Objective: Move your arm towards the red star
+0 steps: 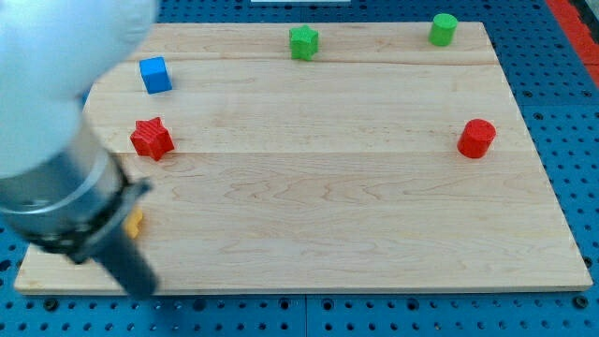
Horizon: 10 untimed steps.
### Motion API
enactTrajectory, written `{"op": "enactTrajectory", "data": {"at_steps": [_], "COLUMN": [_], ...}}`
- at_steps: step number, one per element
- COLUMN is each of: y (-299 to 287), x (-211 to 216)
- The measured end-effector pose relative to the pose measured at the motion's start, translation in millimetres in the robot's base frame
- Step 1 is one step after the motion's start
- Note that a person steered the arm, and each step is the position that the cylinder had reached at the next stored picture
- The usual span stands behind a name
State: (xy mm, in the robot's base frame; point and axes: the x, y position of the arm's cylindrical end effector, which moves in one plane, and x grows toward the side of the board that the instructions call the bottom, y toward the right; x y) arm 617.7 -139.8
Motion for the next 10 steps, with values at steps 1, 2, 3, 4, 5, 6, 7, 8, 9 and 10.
{"op": "enactTrajectory", "data": {"at_steps": [1,2,3,4,5,6,7,8,9,10], "y": [45,93,144,145,131,104,67,19,-20,-26], "x": [-1,-5,-24,-73,-143,-205,-247,-247,-246,-236]}}
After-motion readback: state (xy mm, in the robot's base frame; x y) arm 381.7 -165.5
